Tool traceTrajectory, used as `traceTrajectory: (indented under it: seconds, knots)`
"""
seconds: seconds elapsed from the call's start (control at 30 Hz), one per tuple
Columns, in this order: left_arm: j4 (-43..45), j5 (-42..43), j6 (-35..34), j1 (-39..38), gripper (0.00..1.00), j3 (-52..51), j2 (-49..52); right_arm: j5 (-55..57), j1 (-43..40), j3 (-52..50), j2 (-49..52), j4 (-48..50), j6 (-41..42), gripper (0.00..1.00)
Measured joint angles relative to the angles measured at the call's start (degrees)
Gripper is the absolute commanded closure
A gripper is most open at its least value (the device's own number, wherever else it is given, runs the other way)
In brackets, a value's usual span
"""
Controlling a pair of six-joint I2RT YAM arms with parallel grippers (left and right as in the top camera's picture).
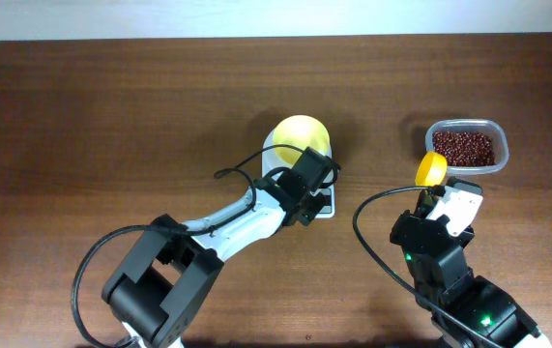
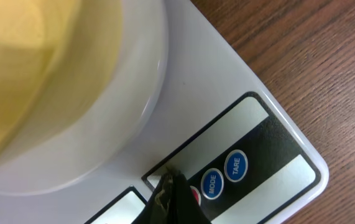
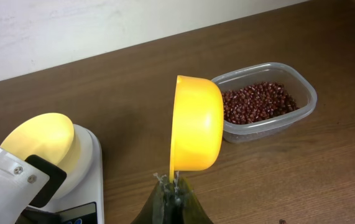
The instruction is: Scoop item into bowl and weigh 50g on scale
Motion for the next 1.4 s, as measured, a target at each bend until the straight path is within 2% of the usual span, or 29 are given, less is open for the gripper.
traceTrajectory:
  seconds: [1.0, 1.17, 1.2, 1.3, 1.37, 1.4]
  knots:
    - [-2.62, 2.51, 2.16, 0.00, 1.00, 0.04, -0.13, 0.44, 0.00, 0.00, 0.00, 0.00, 0.00, 0.96]
    - [-9.07, 4.13, 2.19, 0.00, 1.00, -0.04, -6.43, 1.60, 0.00, 0.00, 0.00, 1.22, -0.02, 0.96]
    - [-10.82, 6.32, 2.19, 0.00, 0.99, -0.02, -13.09, 2.10, 0.00, 0.02, 0.00, 1.33, -0.02, 0.96]
    - [-13.81, 6.82, 2.21, 0.37, 0.84, -0.04, -24.17, 3.30, 0.00, 0.04, 0.90, 3.87, -0.02, 0.96]
    - [-13.92, 4.00, 2.40, 2.71, 0.52, -0.04, -31.10, 3.69, 0.00, 0.31, 4.42, 7.69, -0.04, 0.96]
    - [-13.90, 1.84, 2.47, 4.94, 0.45, -0.04, -32.98, 4.02, -0.04, 0.37, 7.52, 10.23, -0.02, 0.96]
